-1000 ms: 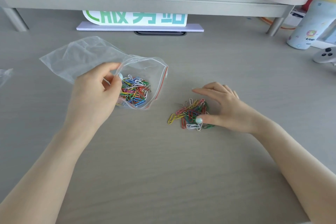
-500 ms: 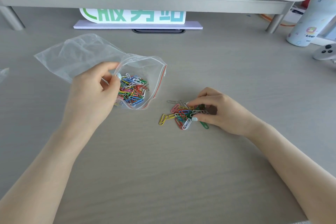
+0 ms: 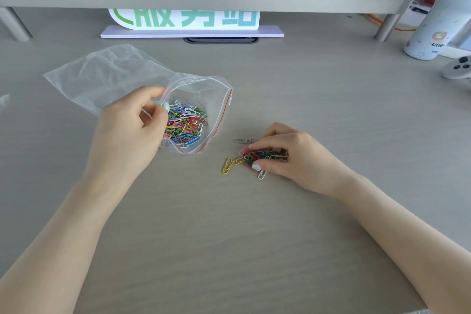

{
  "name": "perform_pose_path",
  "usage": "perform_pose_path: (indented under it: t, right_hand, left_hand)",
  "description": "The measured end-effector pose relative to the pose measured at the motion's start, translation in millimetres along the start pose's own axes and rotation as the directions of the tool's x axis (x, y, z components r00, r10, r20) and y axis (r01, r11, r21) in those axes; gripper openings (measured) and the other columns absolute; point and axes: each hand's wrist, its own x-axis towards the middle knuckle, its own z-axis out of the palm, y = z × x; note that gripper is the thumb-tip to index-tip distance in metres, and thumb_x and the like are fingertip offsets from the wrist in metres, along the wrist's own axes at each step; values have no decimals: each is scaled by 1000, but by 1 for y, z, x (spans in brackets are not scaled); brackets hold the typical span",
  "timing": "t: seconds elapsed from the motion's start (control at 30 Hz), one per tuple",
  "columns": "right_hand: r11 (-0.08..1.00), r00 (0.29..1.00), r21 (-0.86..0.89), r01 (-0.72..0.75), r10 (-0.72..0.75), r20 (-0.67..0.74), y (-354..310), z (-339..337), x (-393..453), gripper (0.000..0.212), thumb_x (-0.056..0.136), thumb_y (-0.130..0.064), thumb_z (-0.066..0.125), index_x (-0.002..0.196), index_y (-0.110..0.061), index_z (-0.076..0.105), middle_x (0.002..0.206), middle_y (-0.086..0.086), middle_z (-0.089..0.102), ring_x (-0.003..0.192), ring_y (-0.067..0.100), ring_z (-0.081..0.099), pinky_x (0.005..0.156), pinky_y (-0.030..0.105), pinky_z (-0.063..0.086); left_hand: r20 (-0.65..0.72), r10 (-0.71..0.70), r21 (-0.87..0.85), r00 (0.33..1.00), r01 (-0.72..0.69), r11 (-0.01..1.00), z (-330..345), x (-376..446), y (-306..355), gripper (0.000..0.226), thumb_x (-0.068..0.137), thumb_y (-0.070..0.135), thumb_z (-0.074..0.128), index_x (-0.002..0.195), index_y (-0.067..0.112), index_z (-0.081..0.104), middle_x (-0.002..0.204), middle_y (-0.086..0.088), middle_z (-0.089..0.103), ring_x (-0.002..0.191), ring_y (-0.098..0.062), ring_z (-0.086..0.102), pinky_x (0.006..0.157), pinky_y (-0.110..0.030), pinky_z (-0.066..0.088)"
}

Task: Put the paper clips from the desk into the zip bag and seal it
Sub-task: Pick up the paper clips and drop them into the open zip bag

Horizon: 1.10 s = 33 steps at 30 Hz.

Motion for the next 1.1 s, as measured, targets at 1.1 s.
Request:
perform_pose_path:
  t: [1.1]
  right_hand:
    - [973, 989, 213, -93, 114, -91, -4, -4, 0, 28, 84, -10, 63, 72, -34, 59, 71, -10, 58, 59, 1, 47, 57, 9, 35]
  left_hand:
    - [9, 7, -30, 1000, -6, 1000, -2, -2, 5, 27, 87, 14, 51, 109, 24, 64, 70, 8, 62, 64, -8, 53, 51, -8, 35]
